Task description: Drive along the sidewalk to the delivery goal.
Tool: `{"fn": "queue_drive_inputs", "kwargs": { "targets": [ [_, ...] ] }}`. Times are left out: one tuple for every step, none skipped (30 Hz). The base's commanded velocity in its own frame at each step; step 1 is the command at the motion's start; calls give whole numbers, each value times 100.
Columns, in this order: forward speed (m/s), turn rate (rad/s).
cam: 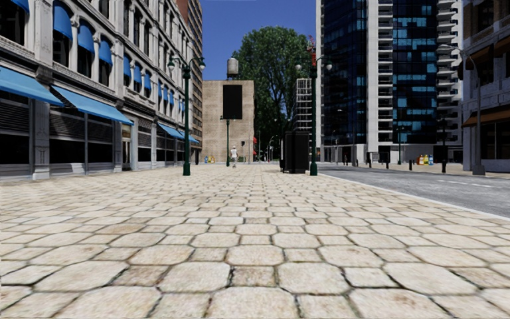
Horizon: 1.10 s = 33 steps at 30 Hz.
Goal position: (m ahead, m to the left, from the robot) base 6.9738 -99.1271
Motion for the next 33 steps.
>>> {"fn": "queue_drive_inputs", "kwargs": {
  "targets": [
    [124,0],
    [124,0],
    [126,0],
    [133,0],
    [133,0],
    [200,0],
    [200,0],
    [200,0],
    [200,0],
    [200,0],
    [200,0],
    [200,0],
    [200,0],
    [200,0],
    [200,0],
    [200,0],
    [200,0],
    [200,0],
    [200,0],
    [200,0],
    [200,0],
    [200,0],
    [200,0],
    [200,0],
    [200,0],
    [200,0],
    [200,0],
    [200,0],
    [200,0],
    [200,0],
    [200,0],
    [200,0],
    [200,0]
  ]
}}
